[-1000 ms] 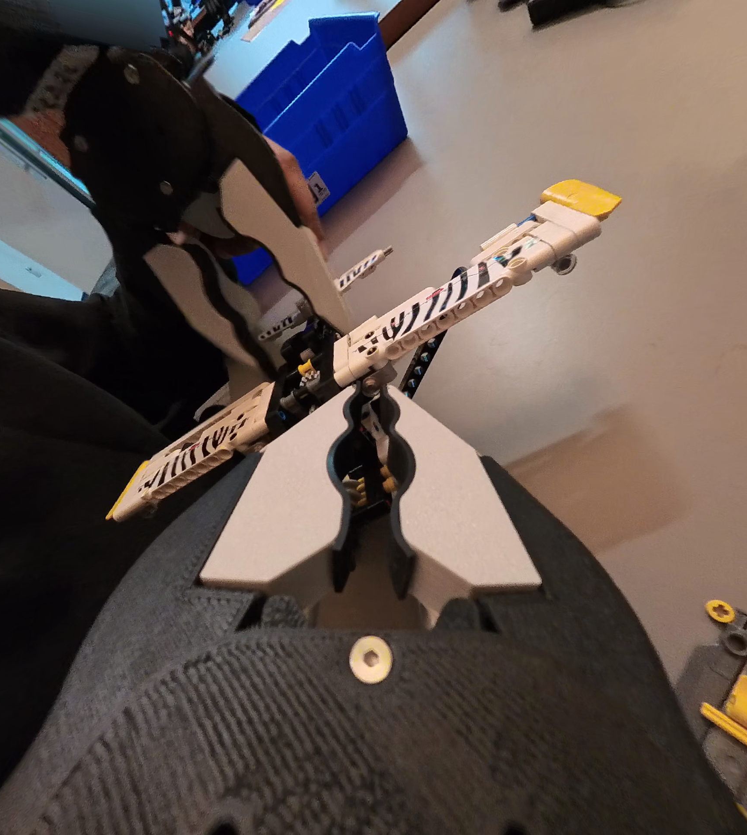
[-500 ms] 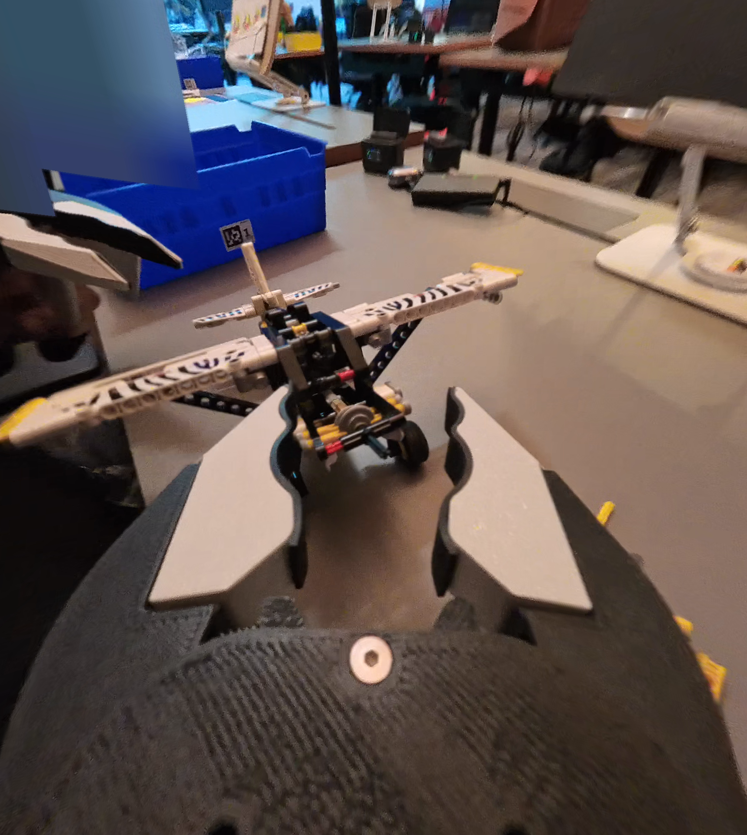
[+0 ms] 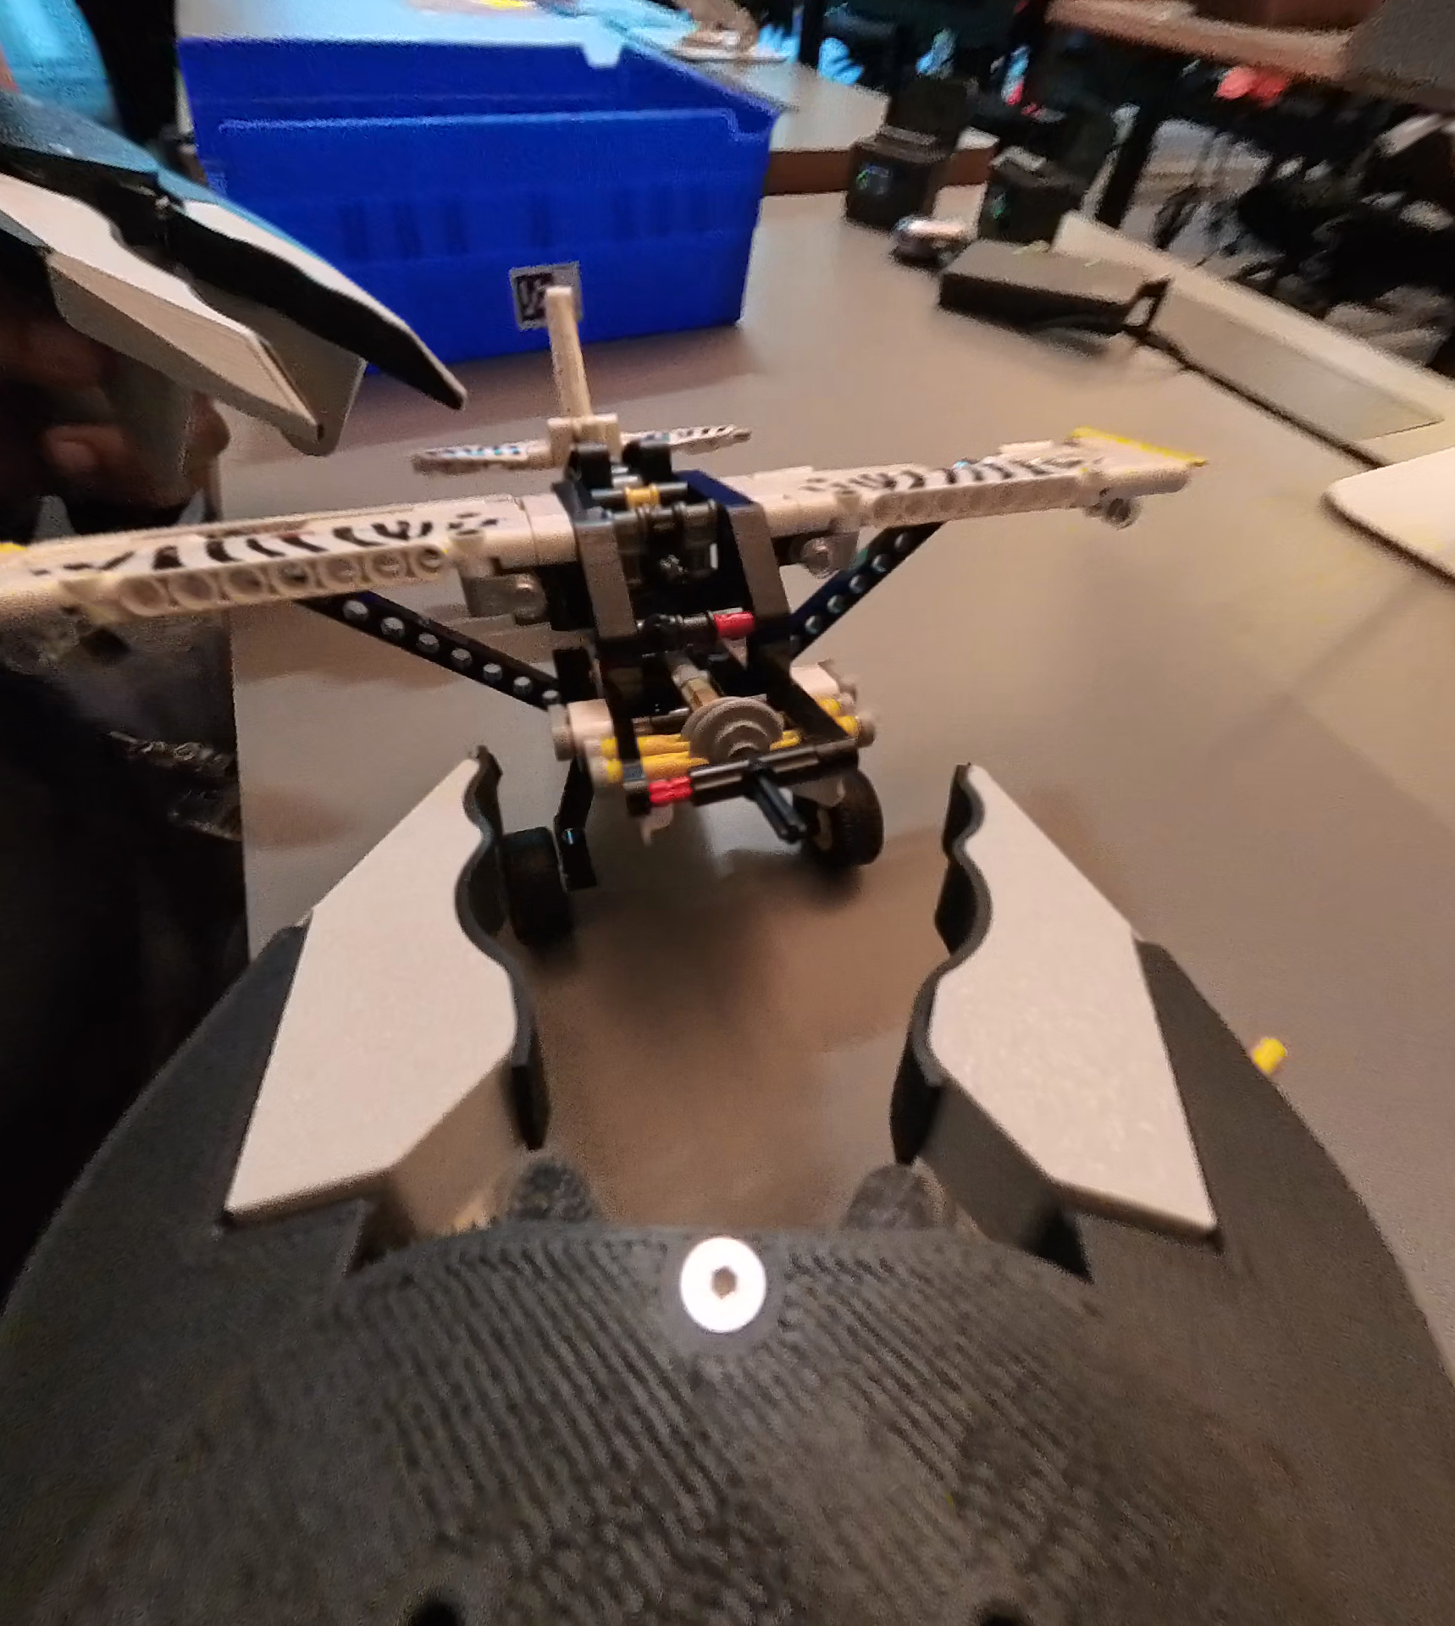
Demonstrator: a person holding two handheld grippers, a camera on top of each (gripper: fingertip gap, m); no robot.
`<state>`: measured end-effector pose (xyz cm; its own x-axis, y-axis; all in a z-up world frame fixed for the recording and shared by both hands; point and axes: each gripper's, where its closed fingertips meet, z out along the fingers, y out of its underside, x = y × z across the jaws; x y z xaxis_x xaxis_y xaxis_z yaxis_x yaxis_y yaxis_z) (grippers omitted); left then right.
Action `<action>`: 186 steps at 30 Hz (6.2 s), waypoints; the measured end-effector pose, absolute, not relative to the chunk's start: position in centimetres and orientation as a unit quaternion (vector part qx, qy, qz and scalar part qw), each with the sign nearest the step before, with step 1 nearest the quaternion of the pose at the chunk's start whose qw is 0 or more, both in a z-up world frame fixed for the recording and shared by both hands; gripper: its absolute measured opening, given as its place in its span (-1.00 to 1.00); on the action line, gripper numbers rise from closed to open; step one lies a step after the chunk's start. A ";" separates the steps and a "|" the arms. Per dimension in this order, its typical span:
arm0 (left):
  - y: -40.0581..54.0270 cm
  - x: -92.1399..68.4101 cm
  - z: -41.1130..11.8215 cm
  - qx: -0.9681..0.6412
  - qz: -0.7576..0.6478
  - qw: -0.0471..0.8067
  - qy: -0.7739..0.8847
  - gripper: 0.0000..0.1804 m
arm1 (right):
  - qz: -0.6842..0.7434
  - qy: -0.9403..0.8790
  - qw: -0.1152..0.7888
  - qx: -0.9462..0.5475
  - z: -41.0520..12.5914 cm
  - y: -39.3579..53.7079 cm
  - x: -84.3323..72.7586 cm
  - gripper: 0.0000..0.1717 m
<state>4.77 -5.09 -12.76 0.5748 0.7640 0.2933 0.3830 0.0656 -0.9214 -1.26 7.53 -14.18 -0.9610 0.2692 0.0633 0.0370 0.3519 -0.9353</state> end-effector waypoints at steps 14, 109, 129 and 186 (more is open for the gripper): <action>-9.1 4.3 -12.9 -0.644 0.195 0.581 -0.457 -0.38 | 0.576 -0.815 0.017 -0.065 -13.6 4.3 -1.6 -0.13; -1.1 1.3 -10.9 -0.704 0.305 0.595 -0.240 -0.67 | 0.724 -0.653 0.158 -0.156 -8.4 3.1 0.1 -0.58; -1.1 1.9 -12.3 -0.737 0.248 0.574 -0.258 -1.00 | 0.659 -0.717 0.173 -0.146 -10.6 3.0 -0.1 -1.00; -1.0 1.1 -11.8 -0.697 0.224 0.599 -0.325 -0.96 | 0.663 -0.713 0.170 -0.152 -10.5 3.2 -0.1 -1.00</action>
<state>1.08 -1.05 -11.76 0.6880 0.7216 0.0769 0.1849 -0.0719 -0.9801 -0.14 3.20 -10.50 -0.8959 0.4424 0.0395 -0.0078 0.0734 -0.9973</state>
